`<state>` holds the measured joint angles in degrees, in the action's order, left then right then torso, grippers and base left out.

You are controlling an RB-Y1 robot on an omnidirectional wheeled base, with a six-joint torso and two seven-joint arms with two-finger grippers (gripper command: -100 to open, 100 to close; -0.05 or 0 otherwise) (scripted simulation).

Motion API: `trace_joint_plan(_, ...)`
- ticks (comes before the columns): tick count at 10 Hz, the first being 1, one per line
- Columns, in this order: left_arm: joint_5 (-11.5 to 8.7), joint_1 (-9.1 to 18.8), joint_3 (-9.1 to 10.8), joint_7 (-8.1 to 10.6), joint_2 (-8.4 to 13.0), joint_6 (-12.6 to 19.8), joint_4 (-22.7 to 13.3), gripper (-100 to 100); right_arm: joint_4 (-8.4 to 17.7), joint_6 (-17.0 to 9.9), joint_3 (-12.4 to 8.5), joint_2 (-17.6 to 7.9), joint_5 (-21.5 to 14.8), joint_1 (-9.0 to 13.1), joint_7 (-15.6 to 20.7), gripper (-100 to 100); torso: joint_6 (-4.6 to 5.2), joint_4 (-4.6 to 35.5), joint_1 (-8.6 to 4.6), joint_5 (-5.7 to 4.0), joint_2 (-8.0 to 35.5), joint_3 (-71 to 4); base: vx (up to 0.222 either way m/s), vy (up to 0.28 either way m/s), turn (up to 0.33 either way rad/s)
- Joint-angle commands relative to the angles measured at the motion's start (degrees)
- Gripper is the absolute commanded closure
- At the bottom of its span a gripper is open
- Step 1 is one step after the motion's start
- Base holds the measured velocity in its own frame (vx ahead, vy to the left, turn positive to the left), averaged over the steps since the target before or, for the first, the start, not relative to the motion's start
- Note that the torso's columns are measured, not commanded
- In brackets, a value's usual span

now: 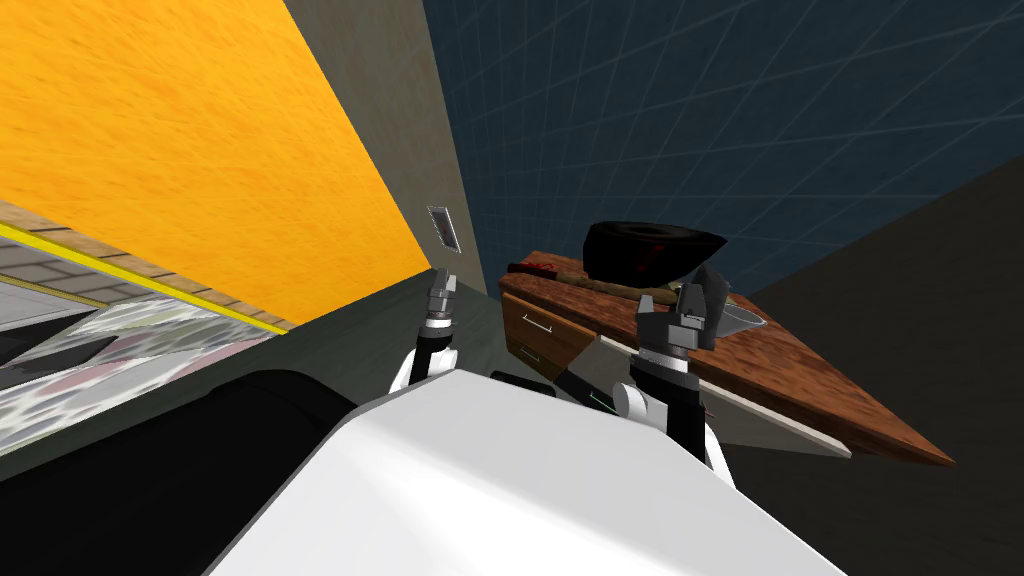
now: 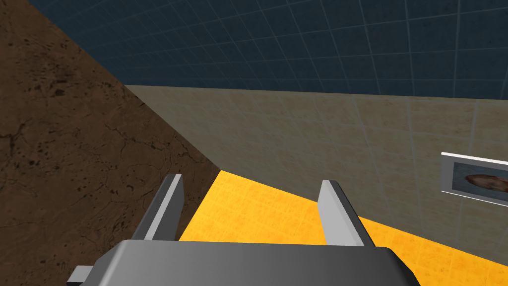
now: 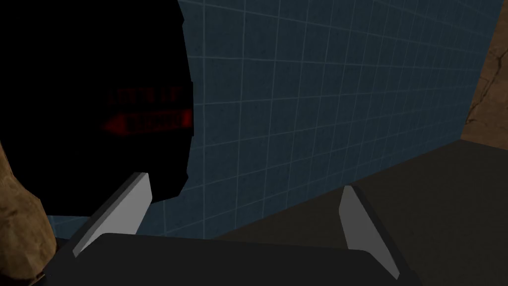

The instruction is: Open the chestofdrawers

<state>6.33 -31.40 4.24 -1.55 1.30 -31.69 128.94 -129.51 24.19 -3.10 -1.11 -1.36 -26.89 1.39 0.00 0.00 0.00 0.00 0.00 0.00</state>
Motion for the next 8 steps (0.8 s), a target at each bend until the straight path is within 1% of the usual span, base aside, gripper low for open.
trace_joint_plan(1, 0.0, 0.0, 0.00, 0.00, 0.0, 0.0, 0.0, 0, 0.0, 0.0, 0.0, 0.0, 0.0, 0.0, 0.0, 0, 0.00, 2.3, 0.00, 0.00, 2.3, -4.7, 0.000, 0.000, 0.000)
trace_joint_plan(3, 0.0, 0.0, 0.00, 0.00, 0.0, 0.0, 0.0, 0, 0.0, 0.0, 0.0, 0.0, 0.0, 0.0, 0.0, 0, 0.00, 10.1, 0.00, 0.00, 10.0, -20.1, 0.000, 0.000, 0.000)
trace_joint_plan(8, 0.0, 0.0, 0.00, 0.00, 0.0, 0.0, 0.0, 0, 0.0, 0.0, 0.0, 0.0, 0.0, 0.0, 0.0, 0, 0.00, 31.1, 0.00, 0.00, 31.2, -62.3, 0.000, 0.000, 0.000)
